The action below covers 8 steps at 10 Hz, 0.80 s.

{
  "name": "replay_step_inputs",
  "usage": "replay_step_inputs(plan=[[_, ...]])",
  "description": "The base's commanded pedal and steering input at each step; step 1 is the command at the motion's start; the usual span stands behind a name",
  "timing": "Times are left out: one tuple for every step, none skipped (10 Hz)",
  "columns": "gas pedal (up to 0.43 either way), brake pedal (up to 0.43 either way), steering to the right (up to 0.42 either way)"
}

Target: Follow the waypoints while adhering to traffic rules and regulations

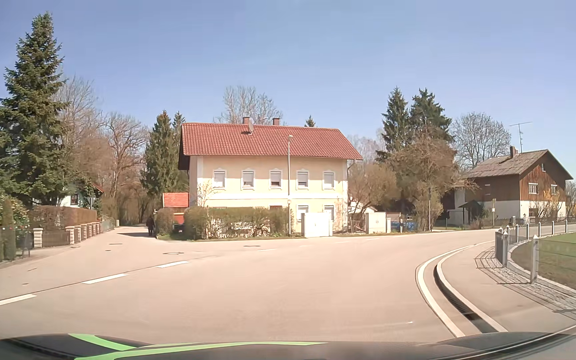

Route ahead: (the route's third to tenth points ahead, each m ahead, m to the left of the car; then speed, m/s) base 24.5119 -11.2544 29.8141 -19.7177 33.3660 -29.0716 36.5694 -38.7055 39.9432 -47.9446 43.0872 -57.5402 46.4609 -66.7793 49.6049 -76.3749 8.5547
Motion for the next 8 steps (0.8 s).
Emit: replay_step_inputs(plan=[[0.157, 0.0, 0.087], [0.15, 0.0, 0.091], [0.15, 0.0, 0.098], [0.15, 0.0, 0.106], [0.15, 0.0, 0.117], [0.15, 0.0, 0.126], [0.15, 0.0, 0.132], [0.15, 0.0, 0.141]])
